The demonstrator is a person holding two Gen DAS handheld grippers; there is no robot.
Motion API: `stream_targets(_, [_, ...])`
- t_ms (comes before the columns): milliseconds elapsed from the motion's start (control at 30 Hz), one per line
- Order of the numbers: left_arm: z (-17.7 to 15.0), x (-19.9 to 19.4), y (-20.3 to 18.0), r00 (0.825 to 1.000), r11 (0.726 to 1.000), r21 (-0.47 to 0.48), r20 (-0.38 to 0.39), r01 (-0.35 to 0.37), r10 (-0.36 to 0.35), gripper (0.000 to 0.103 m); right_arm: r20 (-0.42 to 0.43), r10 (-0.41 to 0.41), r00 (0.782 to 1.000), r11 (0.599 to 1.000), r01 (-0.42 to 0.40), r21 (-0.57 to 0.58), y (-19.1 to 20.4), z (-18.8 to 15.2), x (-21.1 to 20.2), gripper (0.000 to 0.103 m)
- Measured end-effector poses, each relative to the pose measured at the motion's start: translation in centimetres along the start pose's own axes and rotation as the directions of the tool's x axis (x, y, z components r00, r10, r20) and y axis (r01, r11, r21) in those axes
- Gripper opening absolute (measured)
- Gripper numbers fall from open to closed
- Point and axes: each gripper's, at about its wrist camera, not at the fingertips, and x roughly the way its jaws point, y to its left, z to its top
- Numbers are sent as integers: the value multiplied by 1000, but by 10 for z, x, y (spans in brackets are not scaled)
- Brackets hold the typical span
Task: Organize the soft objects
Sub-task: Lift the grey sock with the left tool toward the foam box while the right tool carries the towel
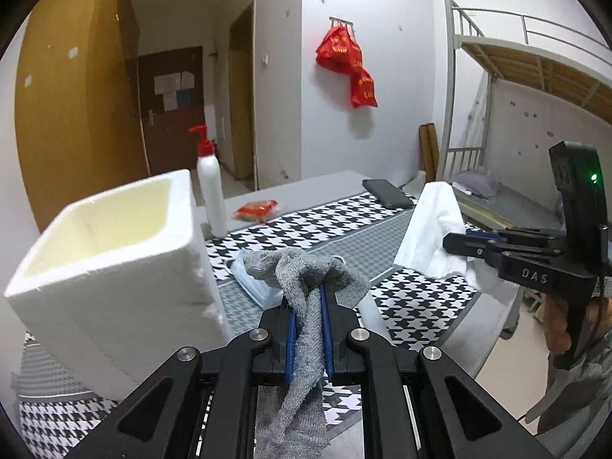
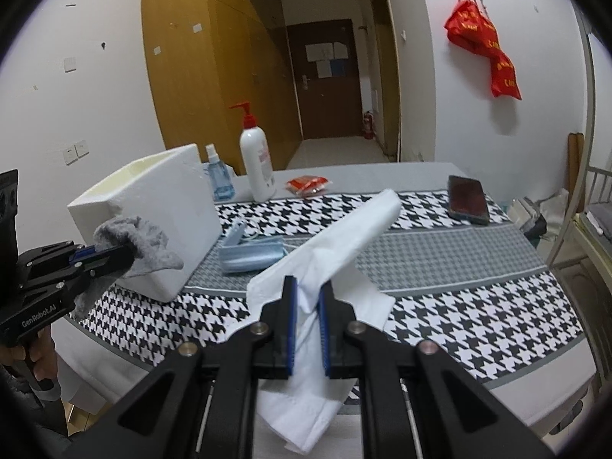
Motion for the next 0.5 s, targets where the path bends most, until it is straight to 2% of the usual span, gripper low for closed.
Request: stream_targets(500, [0,-44,6,993,998,-20,101,-64,66,12,68,77,995,995,-72,-76,35,17,-19,13])
